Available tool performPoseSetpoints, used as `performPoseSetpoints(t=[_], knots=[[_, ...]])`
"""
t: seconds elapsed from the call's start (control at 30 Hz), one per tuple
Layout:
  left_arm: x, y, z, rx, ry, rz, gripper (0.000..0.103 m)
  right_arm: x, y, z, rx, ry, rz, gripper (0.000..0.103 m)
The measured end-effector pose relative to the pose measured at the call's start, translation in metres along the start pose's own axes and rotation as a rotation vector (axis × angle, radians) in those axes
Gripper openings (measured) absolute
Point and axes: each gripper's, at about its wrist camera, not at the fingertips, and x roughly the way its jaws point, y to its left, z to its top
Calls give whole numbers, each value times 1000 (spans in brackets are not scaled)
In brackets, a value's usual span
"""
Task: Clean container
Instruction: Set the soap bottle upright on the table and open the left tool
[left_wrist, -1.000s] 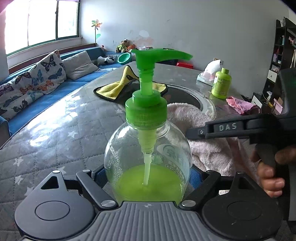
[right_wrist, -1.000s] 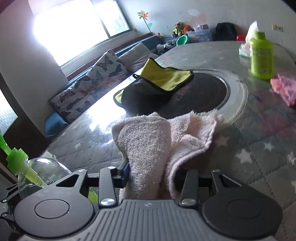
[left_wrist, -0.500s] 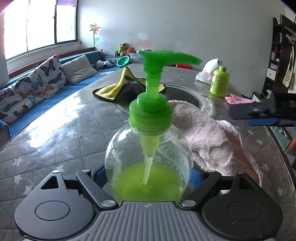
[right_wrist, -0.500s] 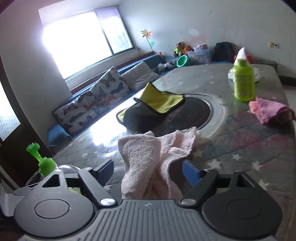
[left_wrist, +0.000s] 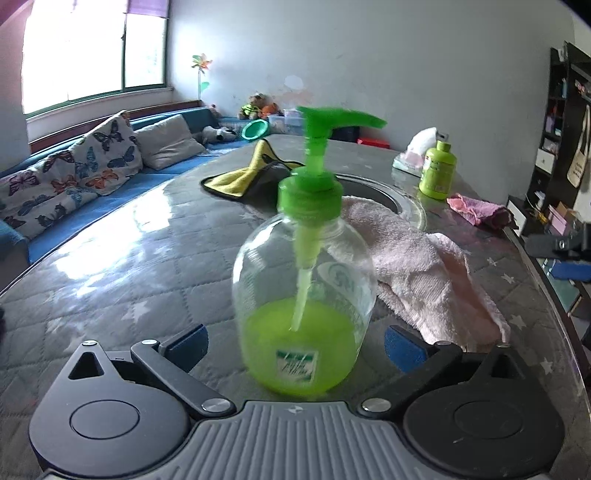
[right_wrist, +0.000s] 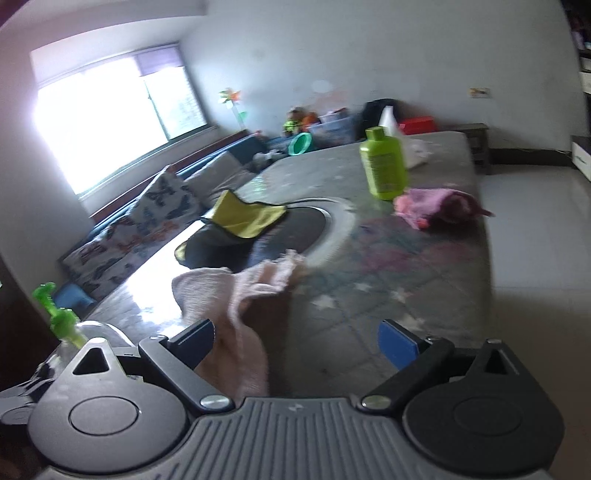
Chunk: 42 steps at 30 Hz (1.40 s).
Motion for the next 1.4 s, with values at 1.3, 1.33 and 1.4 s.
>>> performPoseSetpoints(t=[1.3, 1.33, 1.4], knots=[[5, 34, -32, -73, 85, 198, 103, 55, 28, -44, -183, 95, -310, 103], [7, 33, -32, -74, 84, 199, 103, 56, 27, -44, -184, 96, -309, 103], [8, 32, -32, -75, 84, 204, 103, 56, 28, -44, -186, 97, -309, 103]])
